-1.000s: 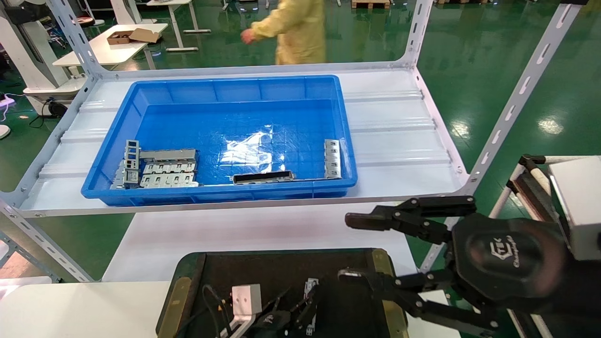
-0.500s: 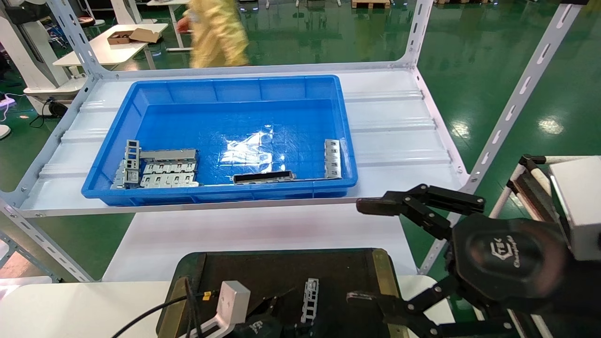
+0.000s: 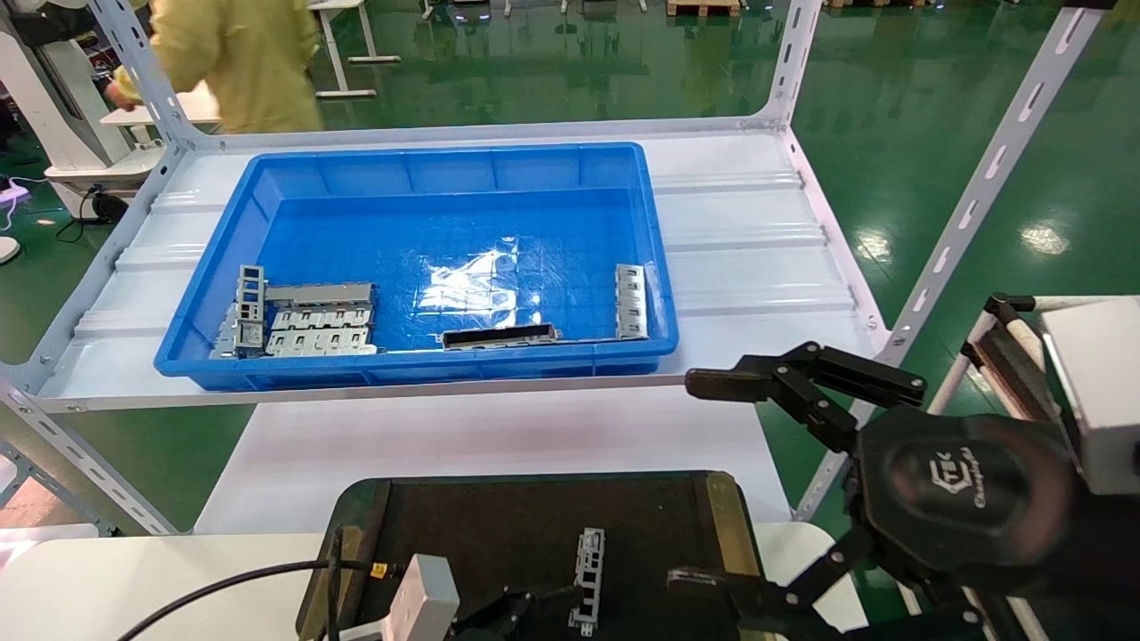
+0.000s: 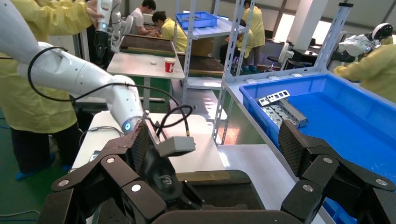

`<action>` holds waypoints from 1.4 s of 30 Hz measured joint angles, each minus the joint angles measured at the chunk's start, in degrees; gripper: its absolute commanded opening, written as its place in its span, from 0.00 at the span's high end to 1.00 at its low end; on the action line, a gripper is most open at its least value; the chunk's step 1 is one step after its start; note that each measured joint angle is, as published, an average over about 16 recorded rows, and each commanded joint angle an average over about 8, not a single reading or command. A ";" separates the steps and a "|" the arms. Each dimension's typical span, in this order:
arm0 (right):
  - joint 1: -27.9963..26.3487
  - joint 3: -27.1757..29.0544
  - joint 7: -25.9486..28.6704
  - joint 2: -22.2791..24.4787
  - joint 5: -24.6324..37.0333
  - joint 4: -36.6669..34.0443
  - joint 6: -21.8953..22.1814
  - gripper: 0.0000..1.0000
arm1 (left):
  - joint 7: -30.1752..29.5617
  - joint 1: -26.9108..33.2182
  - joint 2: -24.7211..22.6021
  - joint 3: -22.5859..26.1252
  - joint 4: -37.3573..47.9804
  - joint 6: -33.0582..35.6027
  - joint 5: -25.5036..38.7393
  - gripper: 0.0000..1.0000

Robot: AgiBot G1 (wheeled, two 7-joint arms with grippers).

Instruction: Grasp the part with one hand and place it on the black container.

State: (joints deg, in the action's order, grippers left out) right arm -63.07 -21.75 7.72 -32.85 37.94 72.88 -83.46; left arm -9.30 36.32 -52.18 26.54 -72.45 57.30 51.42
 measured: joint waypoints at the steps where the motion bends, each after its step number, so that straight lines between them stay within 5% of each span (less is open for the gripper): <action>1: 0.00 0.00 0.00 0.00 0.00 0.00 0.00 0.00 | 0.26 0.45 0.48 0.00 -0.01 1.15 -0.06 0.00; 19: 0.00 -0.01 -0.01 0.00 -0.01 0.00 0.00 0.00 | 3.12 6.94 6.51 -2.52 -3.18 12.53 -2.99 0.00; 42: -0.01 -0.02 -0.01 0.01 -0.01 0.00 0.01 0.00 | 4.82 12.69 6.52 -5.29 -5.03 17.69 -7.69 0.00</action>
State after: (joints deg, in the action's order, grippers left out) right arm -63.08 -21.78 7.71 -32.84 37.93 72.88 -83.46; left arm -4.48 49.01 -45.65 21.26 -77.47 74.99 43.74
